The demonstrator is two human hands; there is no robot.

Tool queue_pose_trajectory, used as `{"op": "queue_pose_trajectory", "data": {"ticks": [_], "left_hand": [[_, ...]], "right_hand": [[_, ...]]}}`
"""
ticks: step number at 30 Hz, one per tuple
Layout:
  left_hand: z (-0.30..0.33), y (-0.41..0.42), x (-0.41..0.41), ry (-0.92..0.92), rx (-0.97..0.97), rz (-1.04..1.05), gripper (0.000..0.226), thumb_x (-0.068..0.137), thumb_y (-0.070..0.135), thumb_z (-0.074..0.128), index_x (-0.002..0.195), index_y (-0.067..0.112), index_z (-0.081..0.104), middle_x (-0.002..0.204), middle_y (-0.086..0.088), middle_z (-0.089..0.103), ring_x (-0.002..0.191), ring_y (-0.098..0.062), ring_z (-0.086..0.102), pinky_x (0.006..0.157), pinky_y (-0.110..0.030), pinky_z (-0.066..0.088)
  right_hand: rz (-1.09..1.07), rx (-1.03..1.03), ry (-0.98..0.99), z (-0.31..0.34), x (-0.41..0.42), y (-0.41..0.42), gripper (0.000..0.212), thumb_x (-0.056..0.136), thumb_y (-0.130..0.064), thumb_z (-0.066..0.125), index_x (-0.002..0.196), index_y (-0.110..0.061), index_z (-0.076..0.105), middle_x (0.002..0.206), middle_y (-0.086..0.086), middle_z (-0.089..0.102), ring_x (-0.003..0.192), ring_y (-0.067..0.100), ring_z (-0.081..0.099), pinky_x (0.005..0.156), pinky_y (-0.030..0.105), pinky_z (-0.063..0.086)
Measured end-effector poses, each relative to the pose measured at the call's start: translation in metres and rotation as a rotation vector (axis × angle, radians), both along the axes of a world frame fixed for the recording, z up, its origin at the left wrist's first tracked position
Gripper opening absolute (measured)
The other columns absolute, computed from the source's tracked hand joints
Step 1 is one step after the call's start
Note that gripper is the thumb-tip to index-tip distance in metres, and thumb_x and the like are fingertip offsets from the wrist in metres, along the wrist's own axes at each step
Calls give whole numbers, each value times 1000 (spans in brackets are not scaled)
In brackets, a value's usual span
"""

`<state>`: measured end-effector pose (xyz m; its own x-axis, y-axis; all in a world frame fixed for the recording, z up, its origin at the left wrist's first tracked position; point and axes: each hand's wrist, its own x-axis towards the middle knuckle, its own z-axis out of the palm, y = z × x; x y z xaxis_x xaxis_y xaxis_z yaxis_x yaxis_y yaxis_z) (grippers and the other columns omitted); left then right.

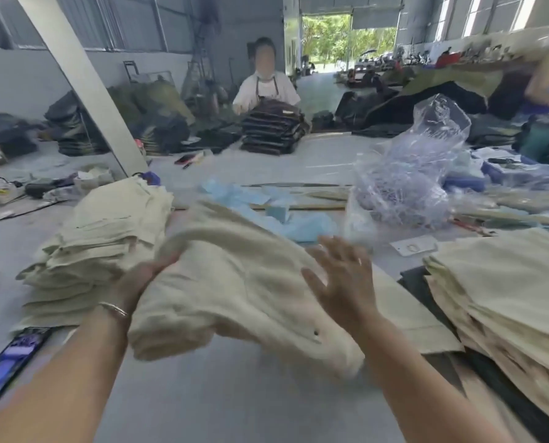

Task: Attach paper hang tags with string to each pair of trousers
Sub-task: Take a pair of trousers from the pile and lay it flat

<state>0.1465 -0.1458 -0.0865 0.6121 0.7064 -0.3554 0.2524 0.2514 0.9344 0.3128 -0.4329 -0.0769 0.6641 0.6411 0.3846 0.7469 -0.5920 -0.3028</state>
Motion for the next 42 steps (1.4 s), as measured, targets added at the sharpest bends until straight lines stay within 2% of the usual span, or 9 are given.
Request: {"op": "queue_pose_trajectory", "data": {"ticks": [3, 8, 13, 17, 22, 27, 33, 38, 42], "left_hand": [[-69, 6, -42, 414, 189, -87, 38, 91, 23, 66, 122, 2, 61, 121, -14, 64, 87, -23, 63, 87, -39, 51], [-157, 3, -58, 922, 755, -352, 88, 85, 67, 52, 154, 34, 7, 157, -14, 21, 144, -33, 22, 116, -40, 24], [-157, -6, -51, 851, 1097, -478, 63, 95, 52, 35, 150, 49, 6, 162, -11, -3, 149, -31, 1, 119, -43, 10], [-142, -24, -50, 354, 1247, -611, 55, 93, 47, 30, 129, 19, 61, 135, -10, 57, 133, -26, 39, 109, -29, 16], [-133, -7, -50, 160, 1166, -583, 73, 79, 68, 43, 138, 26, 50, 149, 7, 35, 144, -17, 22, 116, -32, 15], [-128, 31, -42, 160, 1107, -346, 70, 81, 65, 37, 139, 26, 50, 151, 10, 34, 144, -16, 25, 115, -29, 12], [-168, 36, -31, 684, 1084, -681, 62, 93, 60, 31, 150, 43, 13, 161, 16, -3, 148, -5, -5, 119, -35, 0], [-153, 24, -3, 686, 1040, -427, 63, 71, 45, 23, 119, 28, 59, 130, 3, 53, 123, -22, 45, 103, -32, 31], [-148, 21, 37, 586, 1099, -382, 55, 86, 41, 13, 111, 25, 60, 117, 8, 54, 118, -20, 47, 99, -30, 33]], "right_hand": [[64, -472, 286, -106, -16, 21, 53, 99, -51, 30, 149, -34, 25, 162, -5, 3, 149, 20, 1, 116, 51, 7], [-140, -340, 257, -163, -29, 23, 62, 90, -53, 37, 147, -29, 28, 157, 12, 13, 144, 32, 23, 112, 48, 26], [-622, -266, 577, -158, -26, 24, 114, 68, -80, 57, 148, -11, 15, 139, 11, 37, 126, 29, 40, 95, 39, 41], [-642, -100, 845, -145, -35, 18, 65, 75, -44, 75, 119, -8, 46, 121, 12, 59, 110, 29, 58, 73, 31, 41], [-363, 32, 530, -90, -30, 28, 7, 81, -21, 70, 87, -22, 66, 81, -5, 67, 79, 21, 61, 71, 36, 46], [-141, 555, 224, -50, -10, 48, 29, 79, -16, 61, 105, -26, 70, 97, -12, 68, 92, 8, 62, 78, 22, 44], [-540, -263, 672, -139, 18, 40, 39, 94, -23, 53, 132, -18, 46, 129, 12, 52, 117, 30, 52, 92, 37, 44], [-493, -421, 346, -140, 25, 50, 63, 84, -15, 57, 141, -28, 34, 135, 3, 40, 122, 25, 41, 94, 37, 41], [-153, -72, 199, -144, 30, 67, 41, 58, 15, 71, 93, -7, 74, 101, 13, 68, 89, 39, 64, 74, 45, 54]]}}
